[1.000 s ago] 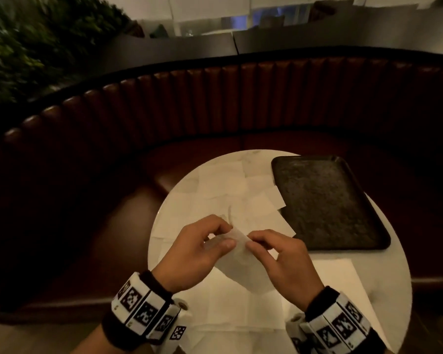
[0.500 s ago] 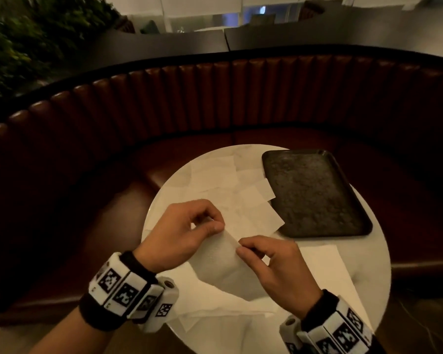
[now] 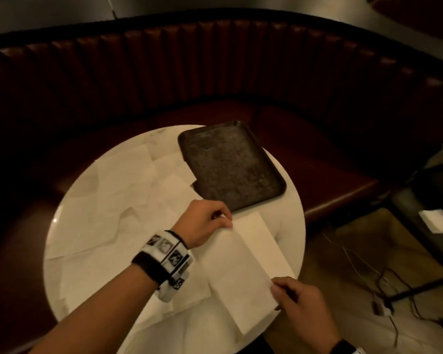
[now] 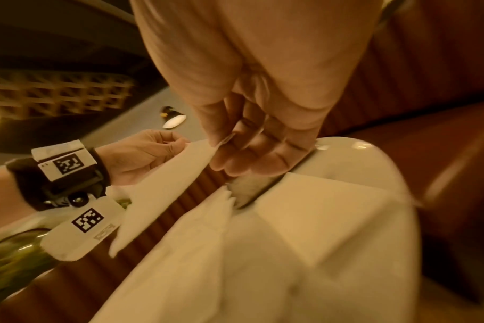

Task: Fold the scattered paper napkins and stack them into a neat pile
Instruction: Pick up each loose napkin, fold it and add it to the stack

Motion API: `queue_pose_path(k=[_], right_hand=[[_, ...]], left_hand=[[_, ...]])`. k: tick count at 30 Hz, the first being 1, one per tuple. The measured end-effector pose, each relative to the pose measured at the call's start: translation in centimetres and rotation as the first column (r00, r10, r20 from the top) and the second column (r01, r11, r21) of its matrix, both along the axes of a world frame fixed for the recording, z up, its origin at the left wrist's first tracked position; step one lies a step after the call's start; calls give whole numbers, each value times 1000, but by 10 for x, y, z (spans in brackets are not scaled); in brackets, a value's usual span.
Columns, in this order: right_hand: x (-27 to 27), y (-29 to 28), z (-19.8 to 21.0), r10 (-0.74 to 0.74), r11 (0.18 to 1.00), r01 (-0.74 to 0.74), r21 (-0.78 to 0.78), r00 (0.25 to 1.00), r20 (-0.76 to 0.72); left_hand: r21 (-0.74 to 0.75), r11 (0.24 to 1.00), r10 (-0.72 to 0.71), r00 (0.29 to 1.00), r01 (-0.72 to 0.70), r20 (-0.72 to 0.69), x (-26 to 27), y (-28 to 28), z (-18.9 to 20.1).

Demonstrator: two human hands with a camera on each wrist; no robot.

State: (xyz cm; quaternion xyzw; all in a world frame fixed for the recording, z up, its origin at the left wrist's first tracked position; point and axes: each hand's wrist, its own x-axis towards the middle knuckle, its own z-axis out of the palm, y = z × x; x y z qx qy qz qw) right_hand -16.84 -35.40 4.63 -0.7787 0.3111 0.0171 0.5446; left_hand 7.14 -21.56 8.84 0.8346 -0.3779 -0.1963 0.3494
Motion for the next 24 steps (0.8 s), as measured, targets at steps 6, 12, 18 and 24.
queue_pose_path(k=[6,12,18,24], right_hand=[[10,-52,-52,-71,994,51,-96,974,-217],[29,-67,-75,26,980,-100,-174,922,-386],[37,-69,-86,22,970,-122,-211,906,-422],[45,-68,-92,-115,919,-68,-389,896,-428]], left_hand=[[276,955,-136,988,111,71,11,-111,-79],[531,836,-320,909,139,265,22,-157,-129],[429,903,-190,921,28,340,13,-131,-137],[214,925,222,904,-314,367,-10,-19,-122]])
